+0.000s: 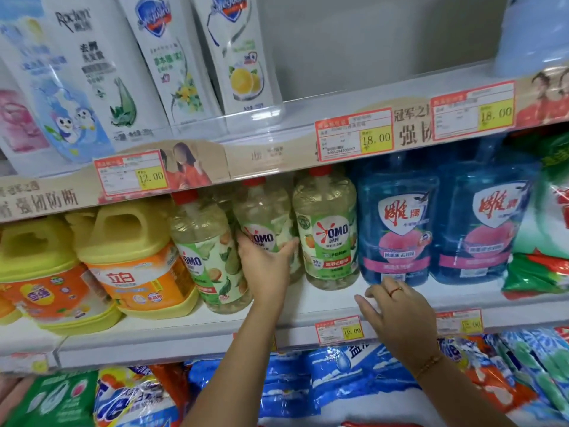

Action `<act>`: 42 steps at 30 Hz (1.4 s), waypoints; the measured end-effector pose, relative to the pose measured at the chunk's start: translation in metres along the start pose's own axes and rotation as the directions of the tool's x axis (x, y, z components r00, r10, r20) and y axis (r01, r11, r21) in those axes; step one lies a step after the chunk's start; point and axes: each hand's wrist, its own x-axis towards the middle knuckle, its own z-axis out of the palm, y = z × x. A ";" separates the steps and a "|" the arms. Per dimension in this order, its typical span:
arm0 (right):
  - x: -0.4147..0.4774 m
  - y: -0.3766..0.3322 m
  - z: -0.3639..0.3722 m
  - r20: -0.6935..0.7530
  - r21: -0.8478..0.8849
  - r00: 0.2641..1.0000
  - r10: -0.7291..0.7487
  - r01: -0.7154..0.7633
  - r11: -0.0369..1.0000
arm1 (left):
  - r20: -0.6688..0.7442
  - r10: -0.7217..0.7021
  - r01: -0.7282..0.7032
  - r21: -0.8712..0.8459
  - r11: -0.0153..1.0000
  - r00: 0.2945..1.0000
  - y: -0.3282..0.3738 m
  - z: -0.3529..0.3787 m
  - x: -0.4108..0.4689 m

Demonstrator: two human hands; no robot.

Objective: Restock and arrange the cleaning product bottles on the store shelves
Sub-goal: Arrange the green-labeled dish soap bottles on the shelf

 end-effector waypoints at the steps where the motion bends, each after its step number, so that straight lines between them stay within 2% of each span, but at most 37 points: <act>1: 0.000 0.001 0.001 0.001 0.000 1.000 0.001 -0.001 1.000 | 0.003 -0.036 0.036 -0.002 0.999 0.999 0.000 0.005 0.004; 8: -0.003 0.002 0.004 0.004 -0.004 1.000 -0.031 0.031 1.000 | 0.047 -0.056 0.051 0.093 0.994 0.997 -0.004 0.030 0.006; 11: -0.006 0.005 0.009 0.035 -0.024 0.999 -0.007 0.008 1.000 | 0.150 -0.174 0.149 0.164 0.975 0.973 -0.018 0.025 -0.001; 14: -0.009 0.007 0.013 0.070 -0.067 0.997 -0.038 0.042 0.997 | 0.206 -0.348 0.309 0.202 0.930 0.914 -0.019 0.028 0.003; 16: -0.008 0.007 0.011 0.051 -0.027 0.999 -0.017 0.018 0.999 | 0.174 -0.412 0.369 0.236 0.899 0.894 -0.015 0.036 0.013; 18: -0.005 0.004 0.007 0.031 -0.005 1.000 -0.002 0.003 1.000 | 0.038 -0.446 0.433 0.182 0.883 0.894 -0.013 0.041 0.023; 20: -0.005 0.002 0.006 0.013 -0.001 1.000 -0.006 0.006 1.000 | 0.001 -0.411 0.405 0.171 0.898 0.912 -0.014 0.044 0.031; 23: -0.004 0.002 0.007 -0.025 -0.003 0.999 -0.032 0.032 0.999 | 0.084 -0.302 0.276 0.238 0.931 0.949 -0.010 0.034 0.026; 25: -0.005 0.003 0.009 -0.053 0.000 0.998 -0.046 0.046 0.999 | 0.096 -0.241 0.223 0.167 0.960 0.966 -0.015 0.026 0.024; 31: -0.007 0.006 0.013 -0.072 0.020 0.995 -0.067 0.068 0.997 | 0.204 -0.264 0.249 0.099 0.964 0.943 -0.026 0.033 0.038; 35: -0.005 0.003 0.009 -0.106 0.022 0.993 -0.046 0.048 0.999 | 0.231 -0.284 0.258 0.135 0.957 0.931 -0.028 0.048 0.053; 42: -0.003 0.002 0.007 -0.073 0.030 0.997 -0.013 0.015 0.999 | 0.255 -0.349 0.305 0.198 0.932 0.902 -0.037 0.071 0.081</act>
